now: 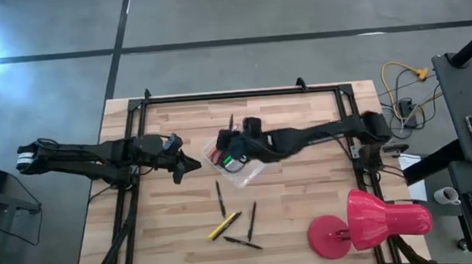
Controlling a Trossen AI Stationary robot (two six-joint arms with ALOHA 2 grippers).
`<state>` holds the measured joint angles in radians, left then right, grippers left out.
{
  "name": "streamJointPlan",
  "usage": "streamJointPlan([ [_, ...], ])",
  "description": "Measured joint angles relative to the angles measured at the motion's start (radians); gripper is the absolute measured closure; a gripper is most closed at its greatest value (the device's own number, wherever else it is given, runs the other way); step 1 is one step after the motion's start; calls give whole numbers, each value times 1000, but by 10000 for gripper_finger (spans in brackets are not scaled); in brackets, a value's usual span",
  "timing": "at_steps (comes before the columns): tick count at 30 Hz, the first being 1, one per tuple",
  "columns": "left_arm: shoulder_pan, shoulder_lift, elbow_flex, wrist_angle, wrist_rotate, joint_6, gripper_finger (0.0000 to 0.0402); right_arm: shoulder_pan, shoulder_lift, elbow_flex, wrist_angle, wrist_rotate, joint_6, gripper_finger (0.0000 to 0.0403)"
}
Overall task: Pick & place school supplies into a supply box
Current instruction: Put the brown pen into the transparent supply box, then put the black pen into the transparent supply box
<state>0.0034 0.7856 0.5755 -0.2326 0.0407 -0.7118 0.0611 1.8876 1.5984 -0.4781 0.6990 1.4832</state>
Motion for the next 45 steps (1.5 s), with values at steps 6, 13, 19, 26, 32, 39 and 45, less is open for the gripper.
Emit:
streamJointPlan([
  [6, -48, -62, 0, -57, -77, -11, 350, -68, 143, 0, -77, -183, 335, 342],
  [13, -56, -108, 0, -96, -107, -11, 350, -103, 261, 36, -48, -449, 488, 301],
  [19, -74, -111, -10, -109, -99, -6, 350, -69, 194, 65, -60, -341, 211, 279],
  [26, -115, -63, -66, -100, -93, -65, 350, -25, 65, 175, -60, -276, -775, 274],
  [32, -202, 22, -127, 9, -93, -171, 350, 44, -37, 199, -106, -353, -1227, 285],
  [39, -409, 244, -148, 331, -100, 199, 350, 117, -75, 195, -381, -308, -1101, 303],
  [45, -471, 506, 37, 158, -114, 647, 350, 201, -75, 191, -554, -311, -1067, 315],
])
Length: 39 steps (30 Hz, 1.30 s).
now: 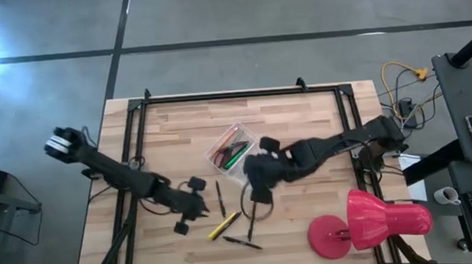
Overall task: Pick & place school supplies into a supply box
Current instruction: Put the black pen into the transparent supply box
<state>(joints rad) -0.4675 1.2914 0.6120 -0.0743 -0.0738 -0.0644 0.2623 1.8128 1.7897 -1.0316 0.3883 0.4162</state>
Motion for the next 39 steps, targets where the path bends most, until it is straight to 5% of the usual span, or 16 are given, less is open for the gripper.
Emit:
streamJointPlan([
  [9, 99, 210, 274, -329, 0, 545, 335, 96, 0, -6, -102, 4, 111, 333],
  [15, 178, 257, 374, -360, -4, 611, 302, 130, 0, -8, -149, 6, 211, 334],
  [21, 182, 276, 339, -364, 41, 805, 268, 160, 0, -11, -172, 9, 275, 333],
  [39, 208, 388, 283, -259, 73, 947, 258, 178, 0, -13, -193, 162, 390, 339],
])
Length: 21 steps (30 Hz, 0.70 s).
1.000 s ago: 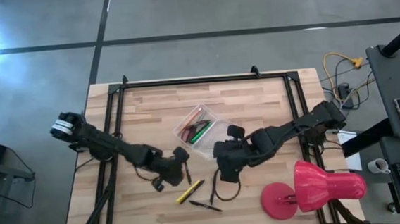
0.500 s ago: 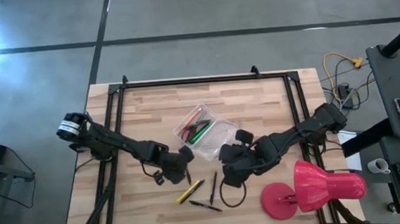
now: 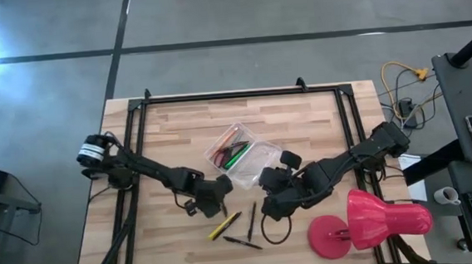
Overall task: Pick & place school supplies into a supply box
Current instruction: Put the black pen into the transparent supply box
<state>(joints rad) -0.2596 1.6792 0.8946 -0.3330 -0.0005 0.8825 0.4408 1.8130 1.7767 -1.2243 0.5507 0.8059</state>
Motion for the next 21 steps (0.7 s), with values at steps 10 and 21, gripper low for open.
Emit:
streamJointPlan([
  [10, 38, 94, 100, -73, 63, -21, 266, 0, 0, -1, 2, 0, 26, 340],
  [21, 71, 175, 177, -305, 110, -257, 386, 0, 0, -3, 1, 0, 8, 341],
])
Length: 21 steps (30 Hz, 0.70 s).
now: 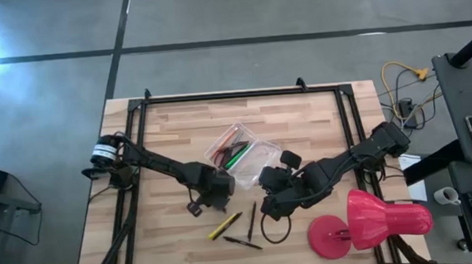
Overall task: Pick & place school supplies into a supply box
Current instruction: Put the black pen into the transparent supply box
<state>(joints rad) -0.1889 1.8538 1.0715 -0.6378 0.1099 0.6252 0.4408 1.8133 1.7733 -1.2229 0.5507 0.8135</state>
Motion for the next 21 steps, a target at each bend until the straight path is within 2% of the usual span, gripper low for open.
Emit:
streamJointPlan([
  [4, -15, -66, 2, -6, 10, -231, 390, 0, 0, 0, 0, 0, -16, 344],
  [6, -25, -124, -11, -43, 39, -412, 392, 0, 0, 0, 0, 0, -23, 344],
  [10, -23, -316, -50, 46, 46, -795, 393, 0, 0, 0, -1, 3, -4, 344],
  [12, -4, -414, -100, 109, 16, -950, 393, 0, 0, 0, 0, 15, 14, 344],
  [16, 107, -579, -191, 291, -107, -1183, 392, 0, 0, 0, 0, 64, 59, 344],
  [19, 242, -588, -245, 383, -127, -1264, 390, 0, 0, 0, 0, 81, 55, 344],
  [21, 319, -545, -267, 426, -94, -1291, 389, 0, 0, 0, 1, 82, 51, 344],
])
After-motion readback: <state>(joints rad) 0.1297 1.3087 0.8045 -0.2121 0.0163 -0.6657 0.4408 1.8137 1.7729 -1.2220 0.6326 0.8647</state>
